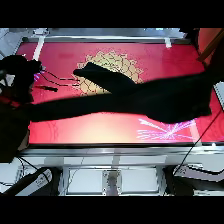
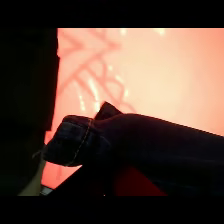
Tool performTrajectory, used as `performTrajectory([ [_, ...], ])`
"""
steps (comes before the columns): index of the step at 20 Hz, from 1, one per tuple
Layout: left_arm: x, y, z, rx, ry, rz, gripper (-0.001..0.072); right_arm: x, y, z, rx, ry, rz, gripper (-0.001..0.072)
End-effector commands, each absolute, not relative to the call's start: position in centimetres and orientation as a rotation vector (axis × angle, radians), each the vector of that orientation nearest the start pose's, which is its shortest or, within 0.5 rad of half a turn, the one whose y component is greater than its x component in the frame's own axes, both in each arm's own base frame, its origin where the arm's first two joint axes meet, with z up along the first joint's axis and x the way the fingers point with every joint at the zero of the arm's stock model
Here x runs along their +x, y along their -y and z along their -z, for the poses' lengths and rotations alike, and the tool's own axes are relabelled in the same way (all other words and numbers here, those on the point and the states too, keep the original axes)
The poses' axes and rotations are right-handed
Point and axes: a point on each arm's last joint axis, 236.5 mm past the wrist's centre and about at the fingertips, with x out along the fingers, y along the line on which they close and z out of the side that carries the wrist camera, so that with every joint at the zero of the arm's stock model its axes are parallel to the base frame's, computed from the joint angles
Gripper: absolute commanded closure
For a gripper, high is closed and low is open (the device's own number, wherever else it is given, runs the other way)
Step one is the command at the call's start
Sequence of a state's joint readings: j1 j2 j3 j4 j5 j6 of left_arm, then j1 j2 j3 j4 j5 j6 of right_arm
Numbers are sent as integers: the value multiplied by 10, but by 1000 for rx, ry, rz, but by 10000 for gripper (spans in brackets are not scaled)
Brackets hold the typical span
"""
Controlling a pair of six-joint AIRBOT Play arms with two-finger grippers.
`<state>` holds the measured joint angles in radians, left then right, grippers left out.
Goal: Fold the clothes and pants, and hang the long-sleeved shirts on hangers.
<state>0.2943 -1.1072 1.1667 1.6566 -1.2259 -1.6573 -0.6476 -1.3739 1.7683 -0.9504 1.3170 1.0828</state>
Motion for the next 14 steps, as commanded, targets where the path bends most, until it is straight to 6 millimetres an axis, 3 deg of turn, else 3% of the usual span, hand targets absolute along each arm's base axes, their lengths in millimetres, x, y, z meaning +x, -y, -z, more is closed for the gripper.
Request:
performTrajectory([
  [1,339,-126,-116,-158,-1055,-380,694,409,161,-284,126,-658,-36,674],
  [3,319,-120,-107,-160,-1094,-378,694,376,175,-257,186,-740,26,675],
  [4,305,-116,-93,-160,-1131,-374,694,356,182,-232,238,-779,63,675],
  [7,250,-99,-23,-175,-1298,-365,694,273,210,-130,391,-885,296,674],
  [10,200,-90,35,-160,-1427,-368,694,197,217,-39,542,-1042,456,675],
  [12,183,-84,58,-163,-1473,-362,694,159,218,-3,582,-1159,516,674],
  [14,177,-82,70,-165,-1492,-359,694,137,219,10,599,-1211,558,674],
])
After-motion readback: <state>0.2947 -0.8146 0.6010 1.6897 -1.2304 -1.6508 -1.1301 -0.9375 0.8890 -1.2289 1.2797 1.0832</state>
